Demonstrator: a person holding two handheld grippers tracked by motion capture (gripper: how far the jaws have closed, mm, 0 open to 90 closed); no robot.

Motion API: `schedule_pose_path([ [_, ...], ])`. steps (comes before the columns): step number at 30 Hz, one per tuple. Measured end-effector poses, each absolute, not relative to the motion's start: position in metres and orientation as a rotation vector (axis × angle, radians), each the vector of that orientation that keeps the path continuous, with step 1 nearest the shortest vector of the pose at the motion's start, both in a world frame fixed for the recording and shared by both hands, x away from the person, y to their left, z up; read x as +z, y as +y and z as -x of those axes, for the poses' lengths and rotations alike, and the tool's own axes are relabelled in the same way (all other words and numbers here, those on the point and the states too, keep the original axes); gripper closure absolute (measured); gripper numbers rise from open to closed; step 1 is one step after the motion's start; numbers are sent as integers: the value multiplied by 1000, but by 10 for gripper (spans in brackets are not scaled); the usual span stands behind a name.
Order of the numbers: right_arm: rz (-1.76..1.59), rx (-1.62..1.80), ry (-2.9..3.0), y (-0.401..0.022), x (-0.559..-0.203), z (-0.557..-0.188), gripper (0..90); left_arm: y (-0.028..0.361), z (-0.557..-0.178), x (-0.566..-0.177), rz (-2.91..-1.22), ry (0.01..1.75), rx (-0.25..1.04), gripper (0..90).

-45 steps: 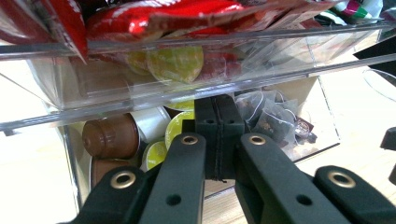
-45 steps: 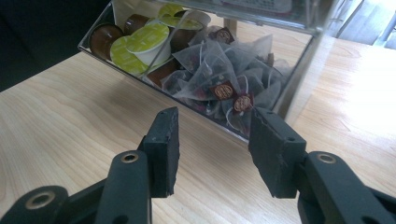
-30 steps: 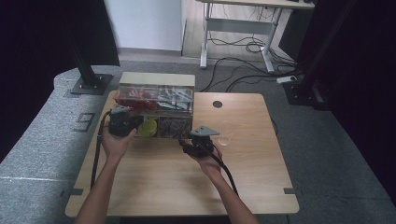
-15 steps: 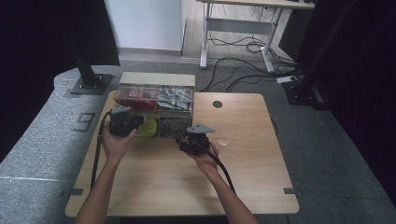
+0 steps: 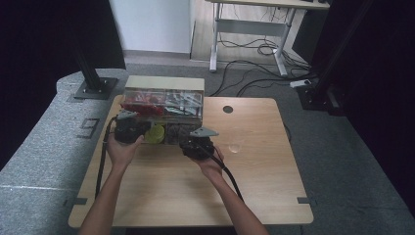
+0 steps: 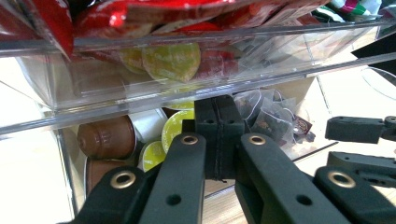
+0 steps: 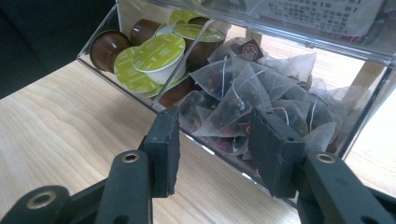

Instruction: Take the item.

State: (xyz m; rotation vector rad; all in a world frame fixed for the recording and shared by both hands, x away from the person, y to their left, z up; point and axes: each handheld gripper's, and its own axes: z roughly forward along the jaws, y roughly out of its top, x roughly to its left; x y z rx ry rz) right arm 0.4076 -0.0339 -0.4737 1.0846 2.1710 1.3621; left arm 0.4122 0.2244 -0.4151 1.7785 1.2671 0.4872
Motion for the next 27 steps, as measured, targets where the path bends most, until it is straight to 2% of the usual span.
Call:
schedule_pose_path([
  [27,-1142,1286,2156,-16,-492,-426,541,224,-413,-421,-1777,1266,483,900],
])
